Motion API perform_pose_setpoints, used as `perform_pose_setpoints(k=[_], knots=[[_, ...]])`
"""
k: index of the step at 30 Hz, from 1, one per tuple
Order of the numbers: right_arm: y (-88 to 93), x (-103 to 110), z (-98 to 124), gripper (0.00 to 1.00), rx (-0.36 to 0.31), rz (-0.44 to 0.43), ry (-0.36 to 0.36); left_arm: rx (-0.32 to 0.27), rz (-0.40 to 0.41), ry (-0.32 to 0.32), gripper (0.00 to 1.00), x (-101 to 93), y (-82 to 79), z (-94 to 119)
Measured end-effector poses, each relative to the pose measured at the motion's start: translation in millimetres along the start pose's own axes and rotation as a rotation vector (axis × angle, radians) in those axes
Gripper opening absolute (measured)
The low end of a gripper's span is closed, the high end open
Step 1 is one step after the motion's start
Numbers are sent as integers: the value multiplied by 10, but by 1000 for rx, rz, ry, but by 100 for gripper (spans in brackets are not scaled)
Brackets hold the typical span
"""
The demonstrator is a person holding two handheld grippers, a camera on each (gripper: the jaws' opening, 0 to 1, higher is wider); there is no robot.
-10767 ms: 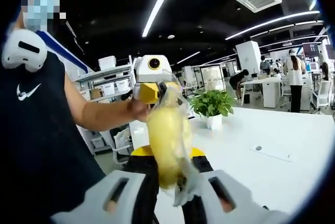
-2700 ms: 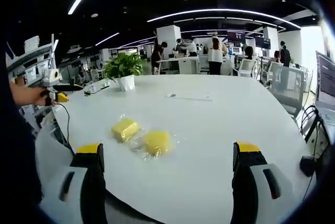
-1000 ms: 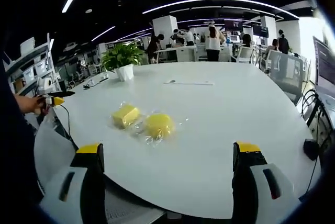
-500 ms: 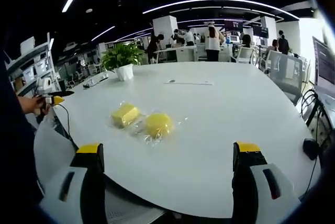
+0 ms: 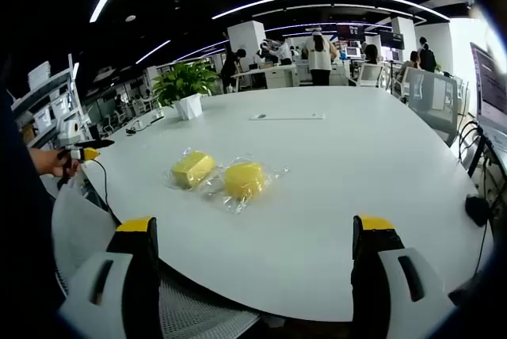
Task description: Compare the silicone blocks by pressing each to a similar depth, holding the contact briefly, and releasing to observe deformation and rebound differences across the visible hardness samples.
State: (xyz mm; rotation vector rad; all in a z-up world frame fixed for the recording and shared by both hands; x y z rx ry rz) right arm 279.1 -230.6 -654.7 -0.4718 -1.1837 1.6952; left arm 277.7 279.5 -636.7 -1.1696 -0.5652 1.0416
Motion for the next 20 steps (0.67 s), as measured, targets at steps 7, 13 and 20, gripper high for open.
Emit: perform_pose_setpoints(k=[7, 13, 20], knots=[[35, -10, 8, 97, 6, -8, 0, 13, 4, -5, 100, 8, 29, 16], [28, -3, 10, 97, 2, -5, -6, 20, -17, 5, 100, -12, 59, 29], [4, 2, -4, 97, 1, 5, -20, 10, -3, -12, 100, 2, 58, 62]])
Point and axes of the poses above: the point that each gripper's makers call its tool centre point, and the gripper's own axes: z roughly backward along the fingers, x roughly to its left, y roughly out of its underside, the point moved 7 cm from there along z, roughly backward along the fingers, and after that the axes turned 1 degree about -z, right-handed, at the moved point
